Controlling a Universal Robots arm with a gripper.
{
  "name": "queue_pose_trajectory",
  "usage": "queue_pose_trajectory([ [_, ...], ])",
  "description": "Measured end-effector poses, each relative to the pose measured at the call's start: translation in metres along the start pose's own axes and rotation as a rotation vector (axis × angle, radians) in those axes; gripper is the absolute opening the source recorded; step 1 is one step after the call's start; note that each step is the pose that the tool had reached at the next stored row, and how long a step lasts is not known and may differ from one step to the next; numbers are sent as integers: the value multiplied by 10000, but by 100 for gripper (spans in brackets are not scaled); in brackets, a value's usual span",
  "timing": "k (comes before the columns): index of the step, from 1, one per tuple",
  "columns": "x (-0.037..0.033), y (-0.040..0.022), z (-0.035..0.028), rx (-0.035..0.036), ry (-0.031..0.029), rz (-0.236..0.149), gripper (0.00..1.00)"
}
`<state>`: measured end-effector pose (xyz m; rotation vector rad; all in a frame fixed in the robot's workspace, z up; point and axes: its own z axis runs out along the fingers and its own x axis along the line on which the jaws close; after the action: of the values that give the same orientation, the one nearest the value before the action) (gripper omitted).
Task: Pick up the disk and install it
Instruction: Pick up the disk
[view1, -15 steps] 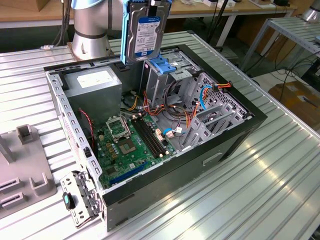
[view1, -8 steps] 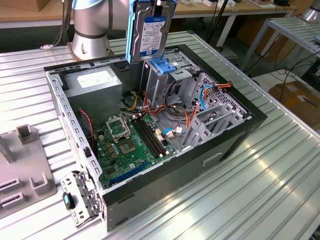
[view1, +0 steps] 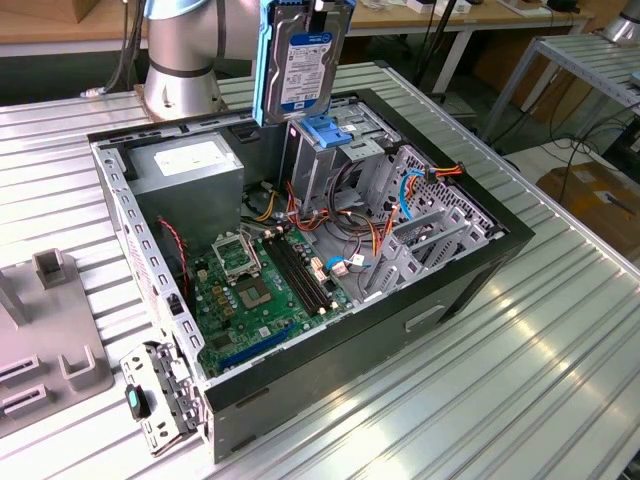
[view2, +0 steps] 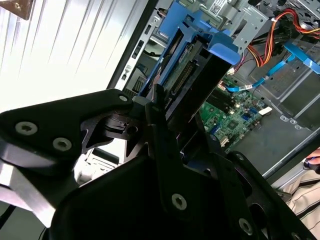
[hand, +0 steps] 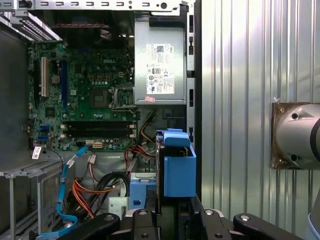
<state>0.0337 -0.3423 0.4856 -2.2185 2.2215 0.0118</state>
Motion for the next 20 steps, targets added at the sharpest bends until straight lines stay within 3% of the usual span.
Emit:
queue_pose_trajectory([
  [4, 0, -90, 0, 0, 1, 2, 35],
  [7, 0, -225, 0, 0, 1, 2, 35],
  [10, -1, -497, 0, 0, 1, 3, 35],
  [14, -1, -688, 0, 0, 0, 3, 35],
  [17, -1, -774, -1, 0, 0, 2, 35],
  [20, -1, -779, -1, 0, 0, 3, 35],
])
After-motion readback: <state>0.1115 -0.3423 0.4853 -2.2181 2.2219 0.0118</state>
